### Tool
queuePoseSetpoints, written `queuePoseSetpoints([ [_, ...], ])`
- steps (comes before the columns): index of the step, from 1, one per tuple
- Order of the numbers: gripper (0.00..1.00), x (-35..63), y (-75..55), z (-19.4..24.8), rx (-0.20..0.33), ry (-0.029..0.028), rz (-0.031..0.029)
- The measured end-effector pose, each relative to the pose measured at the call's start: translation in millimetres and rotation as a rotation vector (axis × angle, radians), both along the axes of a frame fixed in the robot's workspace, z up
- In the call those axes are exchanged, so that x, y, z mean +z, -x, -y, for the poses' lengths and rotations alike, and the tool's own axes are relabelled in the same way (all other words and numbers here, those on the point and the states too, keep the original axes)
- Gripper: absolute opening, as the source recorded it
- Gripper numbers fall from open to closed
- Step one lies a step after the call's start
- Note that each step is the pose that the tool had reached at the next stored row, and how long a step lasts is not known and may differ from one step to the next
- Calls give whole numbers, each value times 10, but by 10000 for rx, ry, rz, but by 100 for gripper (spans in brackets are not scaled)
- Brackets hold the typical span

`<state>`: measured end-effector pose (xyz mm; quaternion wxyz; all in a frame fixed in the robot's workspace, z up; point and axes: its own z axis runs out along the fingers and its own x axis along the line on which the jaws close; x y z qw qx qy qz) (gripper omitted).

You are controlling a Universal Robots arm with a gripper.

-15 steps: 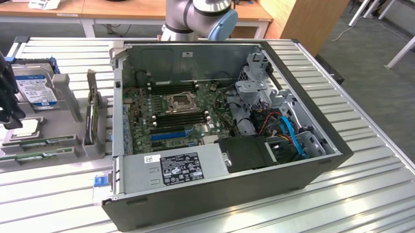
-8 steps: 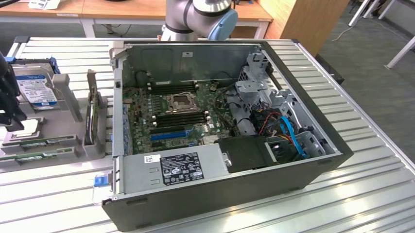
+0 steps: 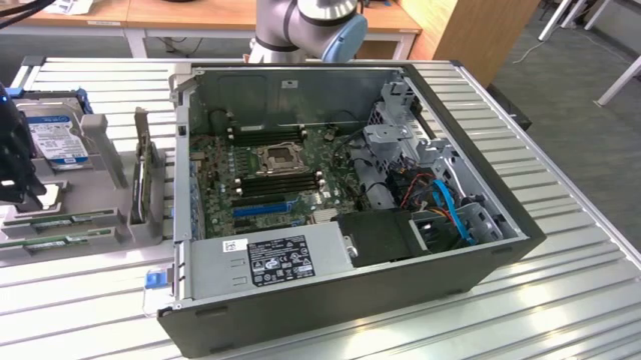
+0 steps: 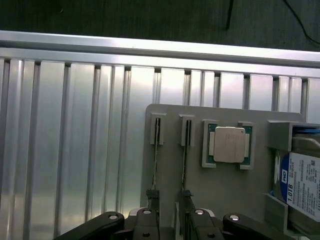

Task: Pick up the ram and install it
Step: 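Pick up the ram and move it above insertion slot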

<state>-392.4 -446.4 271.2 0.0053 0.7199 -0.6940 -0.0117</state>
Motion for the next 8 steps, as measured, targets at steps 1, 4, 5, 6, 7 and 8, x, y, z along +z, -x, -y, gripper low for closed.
queuePoseSetpoints([
  [1,29,-18,0,1,1,0,1],
  [4,29,-69,0,3,1,0,0],
  [5,29,-87,0,3,1,0,0],
  [6,29,-105,-1,4,1,0,0],
  [7,29,-123,-1,5,1,-1,1],
  [8,29,-142,-1,6,1,0,0],
])
